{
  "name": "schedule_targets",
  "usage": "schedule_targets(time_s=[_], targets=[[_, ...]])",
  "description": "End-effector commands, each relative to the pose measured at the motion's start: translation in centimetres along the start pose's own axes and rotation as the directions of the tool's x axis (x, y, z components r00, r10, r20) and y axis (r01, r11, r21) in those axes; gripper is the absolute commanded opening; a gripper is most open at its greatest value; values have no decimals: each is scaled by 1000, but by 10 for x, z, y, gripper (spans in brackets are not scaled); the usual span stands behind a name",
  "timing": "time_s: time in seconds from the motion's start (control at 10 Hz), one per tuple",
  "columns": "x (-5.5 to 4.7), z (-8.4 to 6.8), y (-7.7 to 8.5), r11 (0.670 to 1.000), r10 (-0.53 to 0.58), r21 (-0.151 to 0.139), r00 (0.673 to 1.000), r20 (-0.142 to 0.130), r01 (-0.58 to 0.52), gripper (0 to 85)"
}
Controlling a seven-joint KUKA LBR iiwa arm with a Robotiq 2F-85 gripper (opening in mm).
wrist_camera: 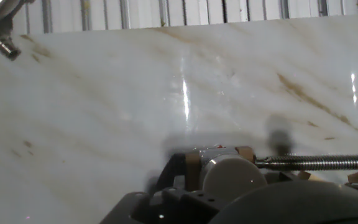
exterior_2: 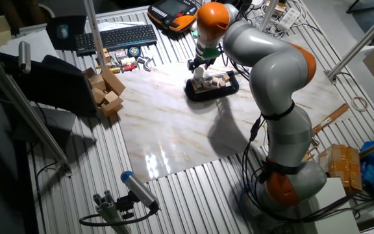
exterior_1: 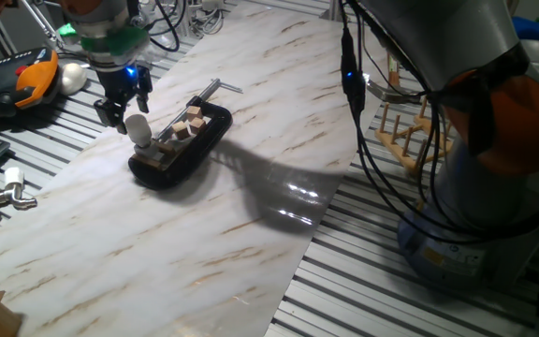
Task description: Install the light bulb by rotating it
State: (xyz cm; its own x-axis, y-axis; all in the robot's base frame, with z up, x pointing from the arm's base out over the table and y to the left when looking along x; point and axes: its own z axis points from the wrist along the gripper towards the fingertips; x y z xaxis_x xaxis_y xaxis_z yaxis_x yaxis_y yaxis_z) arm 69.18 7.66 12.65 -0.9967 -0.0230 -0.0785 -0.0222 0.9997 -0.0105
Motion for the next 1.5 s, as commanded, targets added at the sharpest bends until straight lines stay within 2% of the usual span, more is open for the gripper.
schedule_targets(time_s=[0.0, 0.2, 0.3, 0.5, 0.9, 1.1, 1.2, 1.3, 1.4], targets=[[0, 0, 0, 941, -336, -28, 942, 9, 336, 680], [1, 1, 2, 934, -355, -30, 935, -1, 355, 680], [0, 1, 2, 932, -363, -30, 932, -9, 362, 510], [0, 1, 1, 926, -376, -28, 926, -20, 375, 510], [0, 2, 1, 926, -376, -28, 926, -18, 375, 510], [0, 1, 1, 929, -369, -26, 929, -26, 368, 510], [0, 1, 1, 932, -364, -22, 931, -29, 363, 340], [0, 1, 1, 932, -362, -24, 931, -38, 362, 340], [0, 1, 1, 933, -361, -26, 932, -44, 360, 170]])
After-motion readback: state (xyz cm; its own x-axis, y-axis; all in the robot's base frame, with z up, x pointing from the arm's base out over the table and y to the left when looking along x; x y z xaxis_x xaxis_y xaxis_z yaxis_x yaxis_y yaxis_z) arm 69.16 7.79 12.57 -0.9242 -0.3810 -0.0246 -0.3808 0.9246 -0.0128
